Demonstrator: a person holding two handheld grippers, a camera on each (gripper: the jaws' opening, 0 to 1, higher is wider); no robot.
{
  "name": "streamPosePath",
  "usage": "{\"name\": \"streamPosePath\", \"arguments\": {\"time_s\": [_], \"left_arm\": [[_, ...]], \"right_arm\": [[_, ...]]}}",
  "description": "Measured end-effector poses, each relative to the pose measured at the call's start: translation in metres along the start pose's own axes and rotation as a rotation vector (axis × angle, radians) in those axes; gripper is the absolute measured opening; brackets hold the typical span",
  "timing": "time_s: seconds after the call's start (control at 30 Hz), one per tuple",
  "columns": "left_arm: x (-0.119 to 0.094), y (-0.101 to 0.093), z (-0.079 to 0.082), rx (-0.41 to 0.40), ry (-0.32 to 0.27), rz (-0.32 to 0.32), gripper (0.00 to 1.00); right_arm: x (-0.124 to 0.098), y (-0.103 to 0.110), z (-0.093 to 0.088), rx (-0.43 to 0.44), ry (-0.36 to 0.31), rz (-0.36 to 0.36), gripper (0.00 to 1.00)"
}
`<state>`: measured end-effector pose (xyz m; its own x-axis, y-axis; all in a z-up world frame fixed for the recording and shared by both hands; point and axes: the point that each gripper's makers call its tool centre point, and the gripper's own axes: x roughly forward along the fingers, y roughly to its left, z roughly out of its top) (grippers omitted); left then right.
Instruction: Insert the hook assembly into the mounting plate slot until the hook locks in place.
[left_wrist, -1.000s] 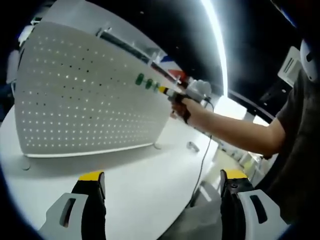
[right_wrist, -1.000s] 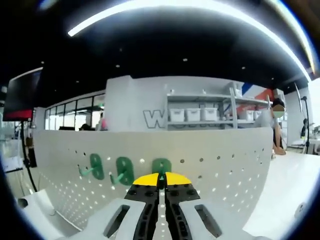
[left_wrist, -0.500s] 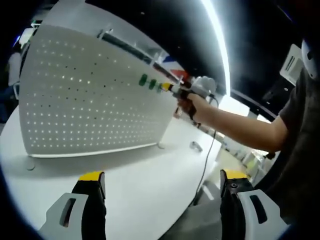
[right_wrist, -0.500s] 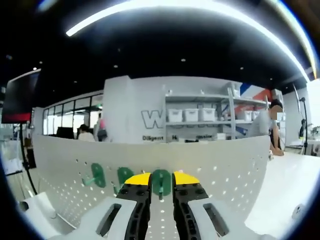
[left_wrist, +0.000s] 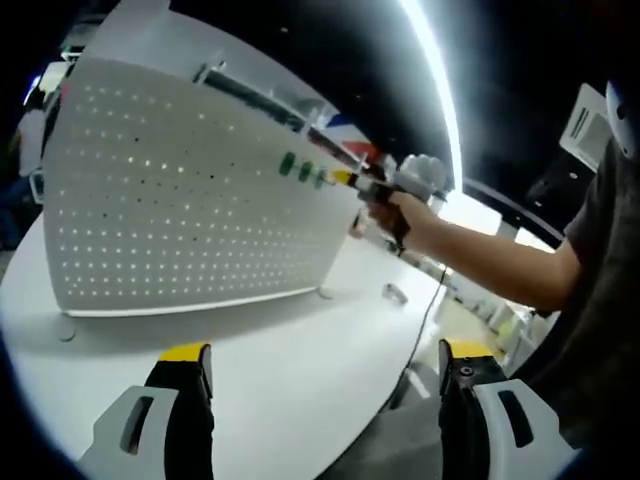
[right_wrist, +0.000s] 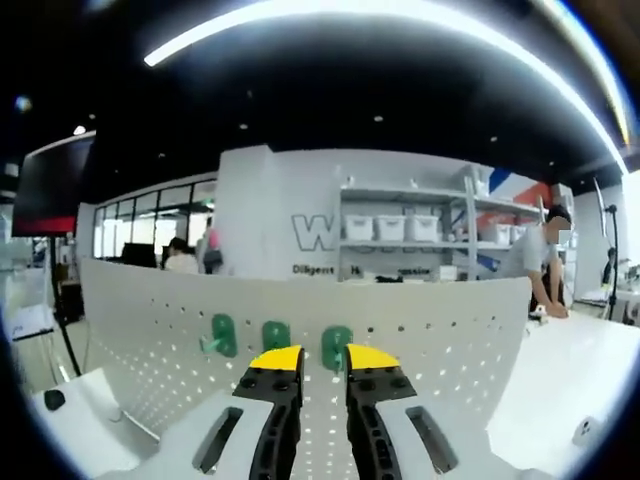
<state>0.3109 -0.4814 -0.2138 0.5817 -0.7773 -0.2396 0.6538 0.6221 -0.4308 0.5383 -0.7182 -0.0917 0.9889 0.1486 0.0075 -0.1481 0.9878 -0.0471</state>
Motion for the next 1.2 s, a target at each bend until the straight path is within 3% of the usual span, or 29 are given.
{"name": "streamPosePath", "arguments": {"time_s": [0.63, 0.93, 1.2], "left_arm": [[-0.012, 0.002, -0.009, -0.007, 0.007, 0.022, 0.95], [-0.015, 0.006, -0.016, -0.012, 0.019, 0.036, 0.95], [-0.019, 0.014, -0.019, -0.016, 0.033, 0.06, 0.94]], "right_arm": [[-0.049, 0.035, -0.056, -0.018, 0.129, 0.076, 0.14], [-0.068, 0.068, -0.095, -0.046, 0.204, 0.165, 0.14], [-0.092, 0.098, -0.138, -0.009, 0.307, 0.235, 0.15]]}}
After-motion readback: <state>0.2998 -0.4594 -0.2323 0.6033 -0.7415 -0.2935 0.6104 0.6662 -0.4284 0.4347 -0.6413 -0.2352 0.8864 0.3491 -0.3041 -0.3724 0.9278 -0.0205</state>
